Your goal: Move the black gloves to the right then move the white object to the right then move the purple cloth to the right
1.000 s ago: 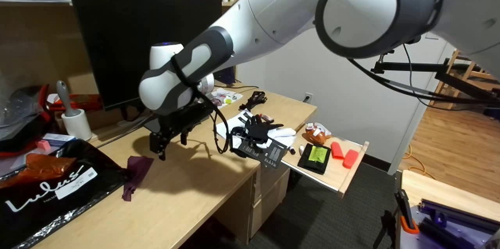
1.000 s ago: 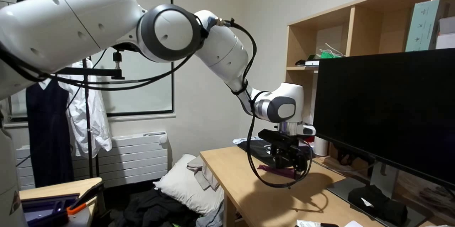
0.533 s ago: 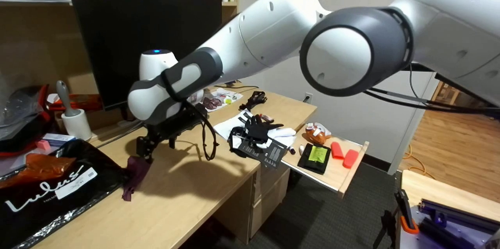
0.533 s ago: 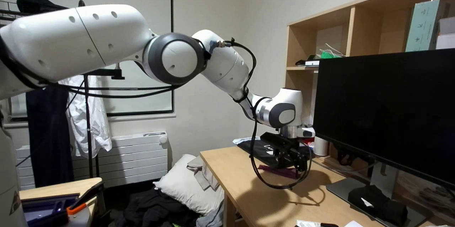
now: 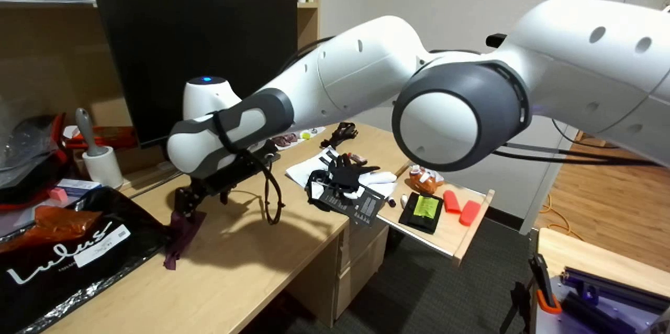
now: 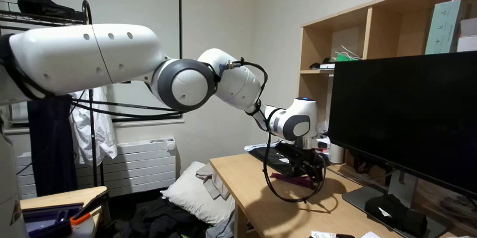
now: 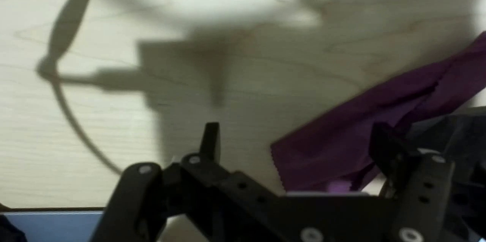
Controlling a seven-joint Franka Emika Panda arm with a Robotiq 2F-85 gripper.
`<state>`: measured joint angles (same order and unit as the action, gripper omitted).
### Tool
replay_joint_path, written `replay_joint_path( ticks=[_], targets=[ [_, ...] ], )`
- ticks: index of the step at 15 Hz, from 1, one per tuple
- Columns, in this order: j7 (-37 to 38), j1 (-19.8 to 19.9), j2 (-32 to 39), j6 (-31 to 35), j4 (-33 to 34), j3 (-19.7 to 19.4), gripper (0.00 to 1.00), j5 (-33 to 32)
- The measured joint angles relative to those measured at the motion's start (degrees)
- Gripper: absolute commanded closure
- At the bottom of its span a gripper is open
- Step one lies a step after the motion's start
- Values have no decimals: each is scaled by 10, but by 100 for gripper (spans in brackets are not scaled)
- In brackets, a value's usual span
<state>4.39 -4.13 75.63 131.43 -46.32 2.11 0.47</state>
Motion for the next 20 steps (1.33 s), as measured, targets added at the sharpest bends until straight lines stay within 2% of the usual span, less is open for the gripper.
replay_joint_path(
  ticks=[5,12,13,20],
  targets=[
    [3,0,22,-1,34,1,0,0],
    [12,-8,40,-6,64,-17,0,-1],
    [12,-8,42,-11,67,-17,20,-1],
    [11,-9,45,-31,75,-15,67,-1]
  ],
)
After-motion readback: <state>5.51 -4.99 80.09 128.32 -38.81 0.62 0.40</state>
